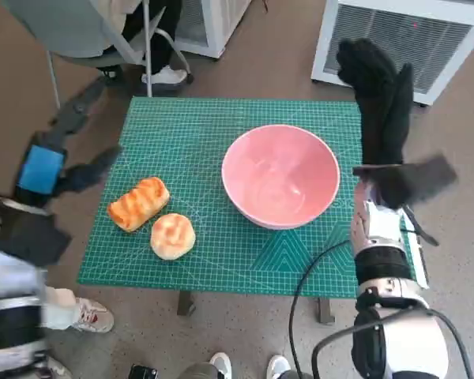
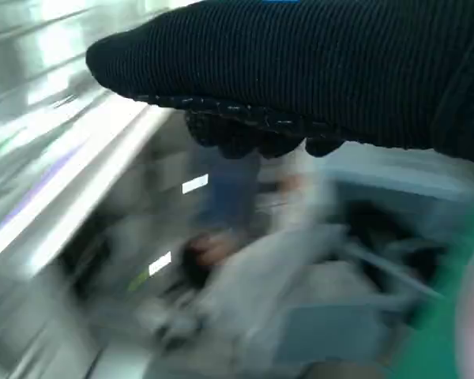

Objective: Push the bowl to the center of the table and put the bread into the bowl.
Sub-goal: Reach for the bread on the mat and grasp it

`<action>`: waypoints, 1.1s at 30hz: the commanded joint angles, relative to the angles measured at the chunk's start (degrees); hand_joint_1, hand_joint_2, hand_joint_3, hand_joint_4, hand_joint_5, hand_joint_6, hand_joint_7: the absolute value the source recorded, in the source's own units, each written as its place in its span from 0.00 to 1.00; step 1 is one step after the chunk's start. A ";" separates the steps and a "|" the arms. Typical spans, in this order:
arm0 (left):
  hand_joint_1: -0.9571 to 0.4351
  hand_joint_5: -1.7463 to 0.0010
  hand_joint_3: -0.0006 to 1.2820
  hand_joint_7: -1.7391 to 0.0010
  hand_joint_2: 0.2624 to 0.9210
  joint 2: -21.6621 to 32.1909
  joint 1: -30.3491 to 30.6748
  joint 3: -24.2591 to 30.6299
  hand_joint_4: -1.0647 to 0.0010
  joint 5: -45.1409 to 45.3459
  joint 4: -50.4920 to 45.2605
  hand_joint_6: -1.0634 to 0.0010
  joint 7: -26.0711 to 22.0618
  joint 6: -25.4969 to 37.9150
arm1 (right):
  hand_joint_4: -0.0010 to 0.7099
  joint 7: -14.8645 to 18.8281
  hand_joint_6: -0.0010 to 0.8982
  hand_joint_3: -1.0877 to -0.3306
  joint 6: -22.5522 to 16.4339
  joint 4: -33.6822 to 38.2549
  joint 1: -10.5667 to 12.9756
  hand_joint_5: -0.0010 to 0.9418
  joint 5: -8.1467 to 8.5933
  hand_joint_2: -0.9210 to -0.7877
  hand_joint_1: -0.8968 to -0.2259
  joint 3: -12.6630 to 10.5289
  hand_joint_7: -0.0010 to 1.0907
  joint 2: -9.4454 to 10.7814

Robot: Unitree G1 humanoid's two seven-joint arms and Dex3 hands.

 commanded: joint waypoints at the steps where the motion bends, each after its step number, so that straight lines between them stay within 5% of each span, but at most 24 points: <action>1: 0.35 1.00 0.15 1.00 1.00 2.03 1.08 -2.57 0.91 2.87 -3.53 0.77 -3.37 12.09 | 0.51 2.76 0.00 0.41 -3.64 -5.64 4.19 0.04 -0.21 0.00 0.49 2.68 0.72 -0.20; 5: 0.35 1.00 0.07 1.00 1.00 1.87 1.77 -3.96 0.95 3.94 -7.21 0.79 -5.23 20.87 | 0.50 3.27 0.00 0.42 -5.00 -8.93 5.82 0.04 -0.09 0.00 0.47 3.99 0.73 -0.38; 15: 0.42 1.00 0.00 1.00 0.81 1.50 2.08 -10.06 0.98 8.01 -16.12 0.82 -9.93 39.74 | 0.48 0.48 0.00 0.41 -5.31 -13.94 8.75 0.04 -3.95 0.00 0.47 5.91 0.72 -0.55; 33: 0.43 0.99 0.00 1.00 0.77 0.77 1.34 -17.46 0.96 11.66 -20.29 0.84 -10.60 47.30 | 0.48 -1.23 0.00 0.39 -2.43 -17.79 11.03 0.05 -5.11 0.00 0.46 7.64 0.72 -1.08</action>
